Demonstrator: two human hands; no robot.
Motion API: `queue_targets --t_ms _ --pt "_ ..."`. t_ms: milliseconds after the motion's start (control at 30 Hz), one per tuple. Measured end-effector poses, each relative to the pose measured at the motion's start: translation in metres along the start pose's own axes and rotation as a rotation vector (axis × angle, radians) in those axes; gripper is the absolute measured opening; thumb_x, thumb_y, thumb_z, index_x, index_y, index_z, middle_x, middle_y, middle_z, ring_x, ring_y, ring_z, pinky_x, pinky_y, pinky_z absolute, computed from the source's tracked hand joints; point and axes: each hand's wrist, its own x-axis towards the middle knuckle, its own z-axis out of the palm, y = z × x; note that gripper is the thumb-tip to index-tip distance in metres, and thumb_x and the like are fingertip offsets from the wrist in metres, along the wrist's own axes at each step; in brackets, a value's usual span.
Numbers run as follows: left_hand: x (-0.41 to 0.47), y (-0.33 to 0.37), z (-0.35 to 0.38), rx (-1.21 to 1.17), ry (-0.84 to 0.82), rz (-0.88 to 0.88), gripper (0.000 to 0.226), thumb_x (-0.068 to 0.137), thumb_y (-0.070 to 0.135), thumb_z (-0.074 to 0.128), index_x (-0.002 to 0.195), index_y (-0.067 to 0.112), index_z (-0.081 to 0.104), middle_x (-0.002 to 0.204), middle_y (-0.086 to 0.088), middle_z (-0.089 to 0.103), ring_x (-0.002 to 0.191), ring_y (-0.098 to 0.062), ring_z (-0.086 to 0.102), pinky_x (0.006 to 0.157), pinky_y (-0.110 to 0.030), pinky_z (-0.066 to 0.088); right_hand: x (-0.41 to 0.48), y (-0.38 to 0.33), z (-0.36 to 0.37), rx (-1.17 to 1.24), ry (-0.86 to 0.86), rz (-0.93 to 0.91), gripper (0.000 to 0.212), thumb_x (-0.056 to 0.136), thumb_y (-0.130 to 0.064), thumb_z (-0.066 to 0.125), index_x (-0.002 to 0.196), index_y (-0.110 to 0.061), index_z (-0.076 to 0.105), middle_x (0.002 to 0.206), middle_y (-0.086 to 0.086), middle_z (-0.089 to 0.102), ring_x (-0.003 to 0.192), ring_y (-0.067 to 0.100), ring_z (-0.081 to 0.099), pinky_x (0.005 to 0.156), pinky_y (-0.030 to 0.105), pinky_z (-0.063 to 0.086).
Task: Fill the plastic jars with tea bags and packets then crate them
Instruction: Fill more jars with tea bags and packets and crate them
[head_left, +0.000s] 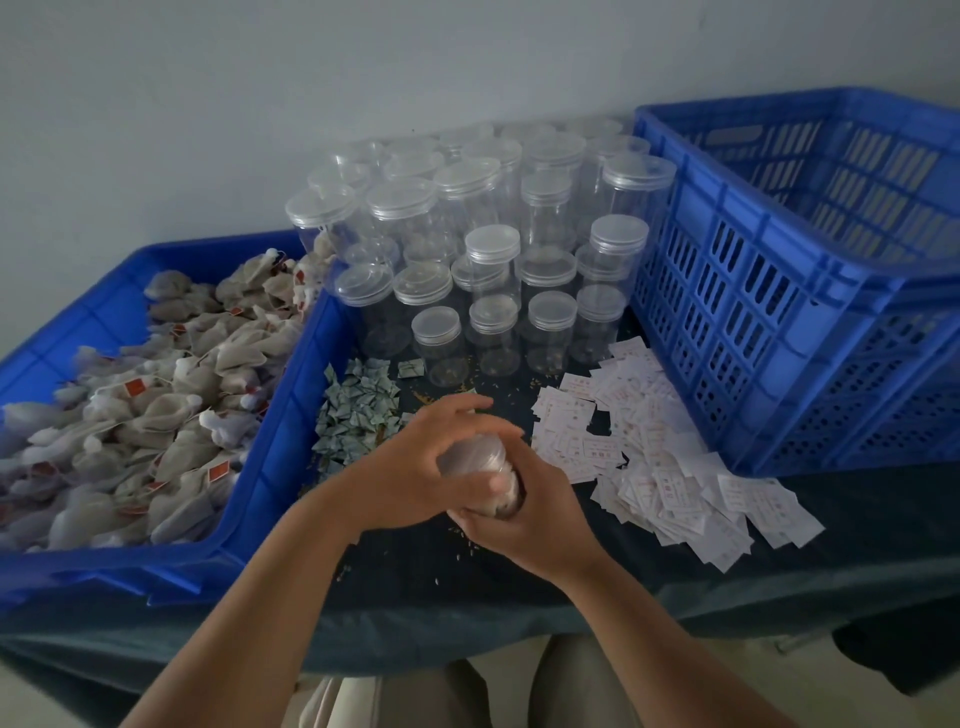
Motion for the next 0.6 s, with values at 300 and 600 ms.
queue_targets --t_ms 300,600 --pt "0.026 0.029 0.059 -0.015 0.597 0.055 0.036 0.092 0.06 0.066 0.073 0.03 0.067 0.085 0.015 0.072 0.085 -0.007 0.071 0.071 -0.031 0.059 0.0 0.004 -0.007 0.133 -0.009 0.025 0.03 0.083 -0.021 0.085 0.107 -0.024 0.068 0.087 -0.001 0.077 0.077 0.017 0.076 0.063 0.026 0.056" --pt "0.015 0.017 0.055 -0.188 0.556 -0.231 0.064 0.071 0.08 0.072 0.128 0.058 0.055 0.118 0.036 0.064 0.111 0.02 0.056 0.086 -0.015 0.05 -0.002 0.004 0.001 -0.003 0.06 0.06 0.053 0.077 -0.029 0.093 0.119 -0.036 0.063 0.099 -0.01 0.078 0.086 0.015 0.078 0.07 0.038 0.065"
